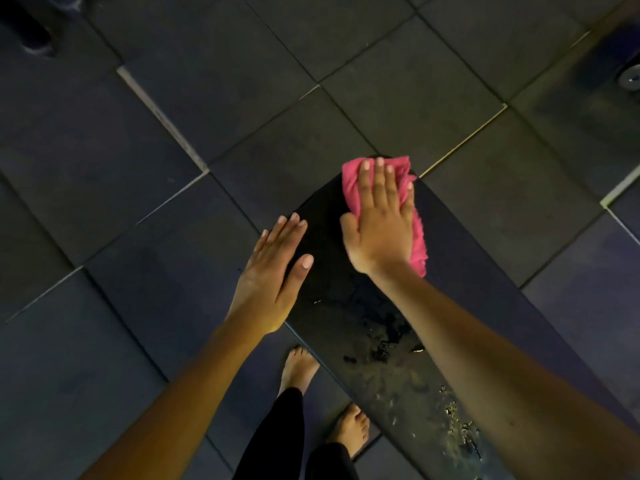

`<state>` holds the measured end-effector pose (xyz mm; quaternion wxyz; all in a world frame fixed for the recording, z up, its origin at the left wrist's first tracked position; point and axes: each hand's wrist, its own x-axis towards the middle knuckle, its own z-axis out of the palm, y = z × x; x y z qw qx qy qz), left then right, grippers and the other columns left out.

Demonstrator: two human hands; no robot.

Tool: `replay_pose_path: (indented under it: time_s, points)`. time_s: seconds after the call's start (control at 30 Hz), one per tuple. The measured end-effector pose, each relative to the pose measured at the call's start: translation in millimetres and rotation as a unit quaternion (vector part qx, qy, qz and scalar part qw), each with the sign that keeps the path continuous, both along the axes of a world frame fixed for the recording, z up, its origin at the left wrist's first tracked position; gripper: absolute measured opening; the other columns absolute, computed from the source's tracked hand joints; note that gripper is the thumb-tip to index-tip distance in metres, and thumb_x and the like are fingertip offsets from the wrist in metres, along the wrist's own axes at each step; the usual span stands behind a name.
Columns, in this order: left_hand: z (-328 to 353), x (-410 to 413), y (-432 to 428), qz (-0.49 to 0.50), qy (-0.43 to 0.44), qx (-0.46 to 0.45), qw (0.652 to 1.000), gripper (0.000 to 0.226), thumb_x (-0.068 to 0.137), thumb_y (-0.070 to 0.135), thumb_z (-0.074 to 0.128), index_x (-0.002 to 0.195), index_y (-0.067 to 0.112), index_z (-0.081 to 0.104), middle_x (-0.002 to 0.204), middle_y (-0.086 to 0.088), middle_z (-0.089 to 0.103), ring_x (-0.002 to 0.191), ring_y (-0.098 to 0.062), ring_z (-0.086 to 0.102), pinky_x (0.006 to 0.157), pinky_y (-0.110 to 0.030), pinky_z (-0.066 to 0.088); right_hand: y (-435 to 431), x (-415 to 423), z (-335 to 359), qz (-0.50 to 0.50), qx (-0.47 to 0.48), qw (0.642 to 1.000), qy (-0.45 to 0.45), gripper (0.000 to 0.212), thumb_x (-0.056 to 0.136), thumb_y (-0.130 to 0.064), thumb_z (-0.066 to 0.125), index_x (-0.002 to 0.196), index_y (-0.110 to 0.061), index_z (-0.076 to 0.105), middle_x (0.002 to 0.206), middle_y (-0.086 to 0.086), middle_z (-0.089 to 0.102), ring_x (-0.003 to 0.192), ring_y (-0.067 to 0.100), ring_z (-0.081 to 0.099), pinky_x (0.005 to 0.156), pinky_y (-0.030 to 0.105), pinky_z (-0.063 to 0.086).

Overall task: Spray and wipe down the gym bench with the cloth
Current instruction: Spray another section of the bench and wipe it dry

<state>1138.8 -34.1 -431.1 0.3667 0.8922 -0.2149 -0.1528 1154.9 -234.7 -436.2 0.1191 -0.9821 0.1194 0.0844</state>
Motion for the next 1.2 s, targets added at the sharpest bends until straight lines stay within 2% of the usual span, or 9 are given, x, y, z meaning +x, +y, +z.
replay_pose_path:
  time_s: [0.17,0.27,0.57,0.77,0.9,1.03,1.1,1.17,1.2]
  points:
    - [8,-6,9,0.175,0.151,-0.196,0.953,0.070,0.088,0.071,0.030,0.148,0.036,0.027,0.154,0.014,0.033,0.141,0.003,0.026,0.116,-0.024,0.027,33,-28,-1,0.257,0.044,0.965,-0.006,0.075,0.091,-0.044,0.024,0.157,-0.013,0.006,0.165,0.012,0.001,0.152,0.025,-0.006,0.123,0.047,-0.004]
    - [10,-7,17,0.222,0.191,-0.265,0.919,0.080,0.084,0.075,0.034,0.148,0.028,0.029,0.150,0.002,0.043,0.134,0.006,0.037,0.104,-0.007,0.032,40,-35,-2,0.212,0.054,0.976,-0.017,0.071,0.092,-0.044,0.022,0.157,-0.019,0.010,0.166,0.005,0.005,0.153,0.021,-0.003,0.124,0.048,0.001]
    - [12,-15,35,0.247,0.251,-0.263,0.898,0.077,0.084,0.072,0.026,0.147,0.028,0.034,0.147,0.008,0.047,0.134,0.006,0.037,0.113,-0.020,0.026,45,-62,3,0.406,0.081,0.910,0.018,0.068,0.093,-0.042,0.025,0.157,-0.022,0.015,0.165,0.002,0.008,0.153,0.021,-0.001,0.123,0.044,-0.005]
    - [15,-27,23,0.175,0.161,-0.140,0.961,0.080,0.083,0.080,0.020,0.147,0.034,0.031,0.148,0.024,0.027,0.145,0.001,0.017,0.120,-0.033,0.018,22,-119,10,0.445,0.179,0.876,0.047,0.062,0.094,-0.041,0.027,0.153,-0.023,0.030,0.164,0.001,0.014,0.153,0.018,0.001,0.123,0.047,-0.004]
    - [16,-34,8,0.088,0.081,-0.070,0.990,0.079,0.089,0.072,0.012,0.150,0.024,0.027,0.158,0.007,0.025,0.148,-0.006,0.009,0.123,-0.042,0.009,14,-142,23,0.329,0.311,0.891,0.043,0.071,0.101,-0.052,0.010,0.139,-0.010,0.054,0.154,0.009,0.041,0.149,0.024,0.025,0.121,0.055,0.014]
    - [17,-41,-11,0.044,0.057,-0.055,0.996,0.077,0.092,0.066,0.013,0.150,0.017,0.028,0.159,0.000,0.025,0.149,-0.010,0.009,0.123,-0.042,0.006,-7,-163,28,0.133,0.424,0.892,-0.078,0.047,0.089,-0.007,0.037,0.125,-0.014,0.066,0.133,0.000,0.063,0.133,0.017,0.051,0.118,0.042,0.029]
    - [17,-44,-18,0.020,0.039,-0.038,0.998,0.073,0.094,0.062,0.015,0.150,0.017,0.027,0.160,0.001,0.023,0.149,-0.008,0.007,0.123,-0.038,0.004,-26,-173,34,-0.038,0.470,0.875,-0.108,0.067,0.077,0.008,0.038,0.101,-0.044,0.072,0.091,-0.025,0.073,0.090,-0.009,0.066,0.087,0.009,0.047]
    - [16,-47,-25,-0.004,0.019,-0.018,1.000,0.067,0.096,0.056,0.018,0.151,0.018,0.026,0.160,0.003,0.021,0.149,-0.006,0.005,0.123,-0.035,0.002,-47,-177,40,-0.160,0.514,0.831,-0.137,0.059,0.077,0.000,0.035,0.091,-0.045,0.072,0.057,-0.017,0.068,0.054,-0.002,0.064,0.052,0.009,0.044]
    - [15,-49,-28,-0.013,0.011,-0.009,1.000,0.064,0.097,0.053,0.019,0.151,0.019,0.026,0.160,0.003,0.019,0.149,-0.006,0.004,0.123,-0.035,0.001,-56,-173,43,-0.183,0.501,0.831,-0.156,0.050,0.077,-0.010,0.037,0.099,-0.038,0.072,0.063,-0.010,0.073,0.059,0.015,0.069,0.057,0.015,0.047]
